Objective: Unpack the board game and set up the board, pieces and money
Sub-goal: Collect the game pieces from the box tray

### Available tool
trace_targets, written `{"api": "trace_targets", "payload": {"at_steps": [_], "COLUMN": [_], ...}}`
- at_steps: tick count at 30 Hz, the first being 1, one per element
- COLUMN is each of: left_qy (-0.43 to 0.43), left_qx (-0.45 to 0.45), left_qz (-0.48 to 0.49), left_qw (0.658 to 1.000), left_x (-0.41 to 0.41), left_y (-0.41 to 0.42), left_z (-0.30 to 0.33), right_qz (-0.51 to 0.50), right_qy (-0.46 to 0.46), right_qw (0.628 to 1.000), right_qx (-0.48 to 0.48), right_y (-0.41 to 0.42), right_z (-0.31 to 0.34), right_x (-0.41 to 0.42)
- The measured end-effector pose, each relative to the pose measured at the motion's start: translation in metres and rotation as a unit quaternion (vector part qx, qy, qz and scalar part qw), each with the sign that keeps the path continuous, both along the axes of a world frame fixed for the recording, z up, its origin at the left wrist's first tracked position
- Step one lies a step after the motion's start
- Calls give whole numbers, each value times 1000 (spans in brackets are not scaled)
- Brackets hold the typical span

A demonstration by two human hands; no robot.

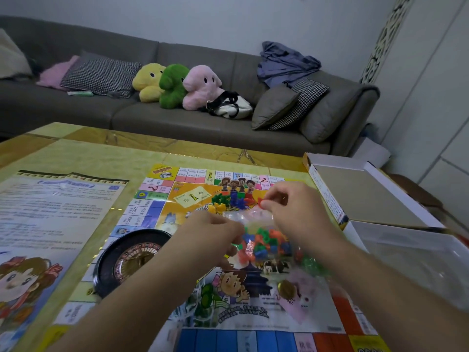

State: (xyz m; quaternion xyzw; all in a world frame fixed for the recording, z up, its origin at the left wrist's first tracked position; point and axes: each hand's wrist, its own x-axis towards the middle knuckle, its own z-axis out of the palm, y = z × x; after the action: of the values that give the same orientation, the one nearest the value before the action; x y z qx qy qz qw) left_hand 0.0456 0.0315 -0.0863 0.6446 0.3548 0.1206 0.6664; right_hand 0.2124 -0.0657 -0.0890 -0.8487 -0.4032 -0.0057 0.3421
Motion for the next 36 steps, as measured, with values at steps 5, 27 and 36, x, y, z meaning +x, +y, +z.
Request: {"api": "trace_targets", "payload": {"at_steps": [5,27,36], "left_qy": [15,1,47], "left_qx": [80,126,226], "left_qz": [-30,46,-55], "left_qw": [996,991,971], "left_x": [-3,-29,-52], "left_y": [5,-8,-64], "left_z": [-7,5,6], "right_qz": [-53,-28,4], "right_qy": [-24,58,0], "right_qw": [994,997,985], "right_qx": [-96,-39,-170], "right_y": [46,-78,-122], "right_z": [-16,7,-30], "right_x": [41,-17,-71]}}
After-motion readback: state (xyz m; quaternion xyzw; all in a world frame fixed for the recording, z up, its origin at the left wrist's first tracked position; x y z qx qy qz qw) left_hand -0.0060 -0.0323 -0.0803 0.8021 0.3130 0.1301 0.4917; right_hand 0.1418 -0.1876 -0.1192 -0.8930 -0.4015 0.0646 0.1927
